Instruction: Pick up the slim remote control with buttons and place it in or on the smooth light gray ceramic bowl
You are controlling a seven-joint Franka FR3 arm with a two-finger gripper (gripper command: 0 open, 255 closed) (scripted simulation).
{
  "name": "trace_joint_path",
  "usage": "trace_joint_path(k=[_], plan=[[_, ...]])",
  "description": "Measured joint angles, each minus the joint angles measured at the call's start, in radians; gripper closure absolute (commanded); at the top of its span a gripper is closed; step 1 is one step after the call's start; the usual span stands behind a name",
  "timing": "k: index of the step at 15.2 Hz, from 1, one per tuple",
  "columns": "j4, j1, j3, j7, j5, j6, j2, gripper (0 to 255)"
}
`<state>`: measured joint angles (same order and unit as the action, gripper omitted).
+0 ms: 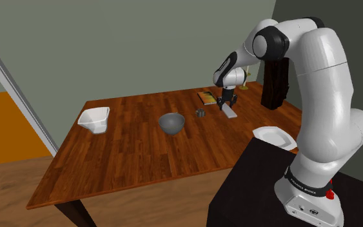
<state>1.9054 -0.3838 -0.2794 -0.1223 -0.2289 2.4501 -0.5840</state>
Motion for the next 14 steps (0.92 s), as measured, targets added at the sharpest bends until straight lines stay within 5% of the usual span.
trace_joint_path(k=[10, 14], plan=[[0.001, 0.021, -0.027, 0.024, 0.036, -0.090, 0.093, 255], [-0.003, 0.073, -0.018, 0.093, 0.048, -0.103, 0.104, 255]])
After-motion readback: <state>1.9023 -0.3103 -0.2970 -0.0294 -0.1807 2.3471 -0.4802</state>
